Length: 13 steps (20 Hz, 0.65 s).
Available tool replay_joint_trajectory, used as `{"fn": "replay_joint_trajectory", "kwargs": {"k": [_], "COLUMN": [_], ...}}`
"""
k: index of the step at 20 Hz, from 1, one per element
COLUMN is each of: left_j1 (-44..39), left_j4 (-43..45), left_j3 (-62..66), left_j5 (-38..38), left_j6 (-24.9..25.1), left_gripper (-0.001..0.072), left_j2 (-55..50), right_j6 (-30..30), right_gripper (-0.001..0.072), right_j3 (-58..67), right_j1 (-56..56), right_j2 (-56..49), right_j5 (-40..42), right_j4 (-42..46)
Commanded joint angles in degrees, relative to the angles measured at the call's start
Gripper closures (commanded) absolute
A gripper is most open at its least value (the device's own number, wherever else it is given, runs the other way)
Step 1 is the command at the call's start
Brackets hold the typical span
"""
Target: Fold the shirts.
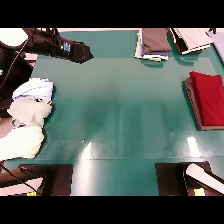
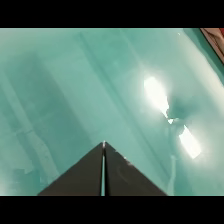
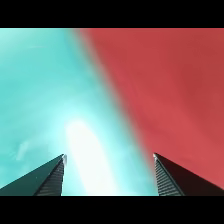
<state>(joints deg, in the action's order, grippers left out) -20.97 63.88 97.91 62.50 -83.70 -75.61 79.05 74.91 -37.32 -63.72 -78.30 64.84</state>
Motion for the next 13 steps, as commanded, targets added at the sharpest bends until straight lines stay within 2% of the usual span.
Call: {"fn": "replay_joint_trajectory", "kwargs": {"k": [1, 3, 4, 6, 7, 13], "left_j1": [0.0, 0.0, 0.0, 0.0, 0.0, 0.0], "left_j4": [0.0, 0.0, 0.0, 0.0, 0.0, 0.0], "left_j3": [0.0, 0.0, 0.0, 0.0, 0.0, 0.0], "left_j5": [-0.5, -0.5, -0.5, -0.5, -0.5, -0.5], "left_j6": [-0.3, -0.3, -0.3, -0.3, -0.3, -0.3], "left_gripper": [0.0682, 0.0682, 0.0682, 0.0682, 0.0682, 0.0682], "left_j2": [0.0, 0.0, 0.0, 0.0, 0.0, 0.0], "right_j6": [0.0, 0.0, 0.0, -0.1, -1.0, -1.2], "right_gripper": [0.0091, 0.0092, 0.014, 0.0474, 0.07, 0.0692], "right_j3": [1.3, 1.3, 1.3, 1.3, 1.3, 1.3], "right_j1": [15.9, 25.3, 29.8, 37.2, 40.3, 48.3], "right_j2": [0.0, 0.0, 0.0, 0.0, 0.0, 0.0], "right_j5": [-0.8, 0.6, 1.9, 4.1, 5.0, 6.3], "right_j4": [-4.7, -4.7, -4.7, -4.6, -4.7, -4.8]}}
